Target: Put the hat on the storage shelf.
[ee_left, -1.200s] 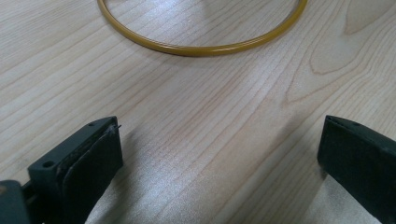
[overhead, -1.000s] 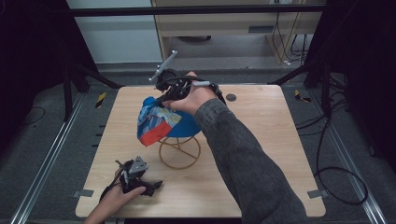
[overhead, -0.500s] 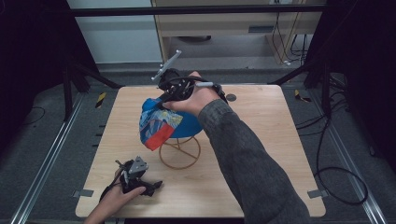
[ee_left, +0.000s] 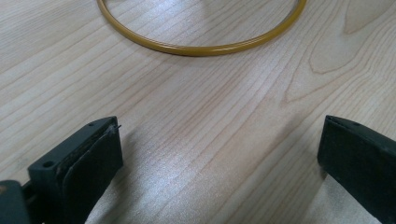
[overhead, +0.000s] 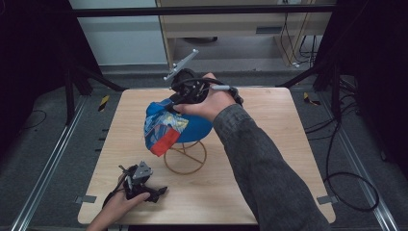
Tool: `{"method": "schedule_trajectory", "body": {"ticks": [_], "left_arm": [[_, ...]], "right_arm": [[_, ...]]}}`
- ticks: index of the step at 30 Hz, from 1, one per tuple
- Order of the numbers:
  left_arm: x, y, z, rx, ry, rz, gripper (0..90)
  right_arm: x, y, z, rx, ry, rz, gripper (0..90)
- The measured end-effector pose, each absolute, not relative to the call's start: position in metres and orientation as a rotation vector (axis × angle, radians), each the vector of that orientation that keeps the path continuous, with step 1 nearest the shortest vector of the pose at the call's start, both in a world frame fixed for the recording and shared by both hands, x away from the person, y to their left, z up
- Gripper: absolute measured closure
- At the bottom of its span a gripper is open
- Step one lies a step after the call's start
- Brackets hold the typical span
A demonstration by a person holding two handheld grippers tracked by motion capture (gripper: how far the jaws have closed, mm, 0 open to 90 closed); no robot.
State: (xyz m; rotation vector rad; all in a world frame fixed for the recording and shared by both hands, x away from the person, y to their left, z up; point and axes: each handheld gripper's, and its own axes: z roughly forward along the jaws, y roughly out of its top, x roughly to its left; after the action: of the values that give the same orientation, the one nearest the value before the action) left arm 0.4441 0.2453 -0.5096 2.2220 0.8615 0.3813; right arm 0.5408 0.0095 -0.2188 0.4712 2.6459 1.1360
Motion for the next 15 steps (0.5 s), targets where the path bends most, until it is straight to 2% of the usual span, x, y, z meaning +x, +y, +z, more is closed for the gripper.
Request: {"method": "schedule_trajectory", "body": {"ticks": [15], "left_arm": [[0.444,0.245,-0.509,2.225,0.860,0.380,0.0]], "right_arm": [[0.538,-0.021,-0.218,0.551,2.583,1.163,61.8]]}}
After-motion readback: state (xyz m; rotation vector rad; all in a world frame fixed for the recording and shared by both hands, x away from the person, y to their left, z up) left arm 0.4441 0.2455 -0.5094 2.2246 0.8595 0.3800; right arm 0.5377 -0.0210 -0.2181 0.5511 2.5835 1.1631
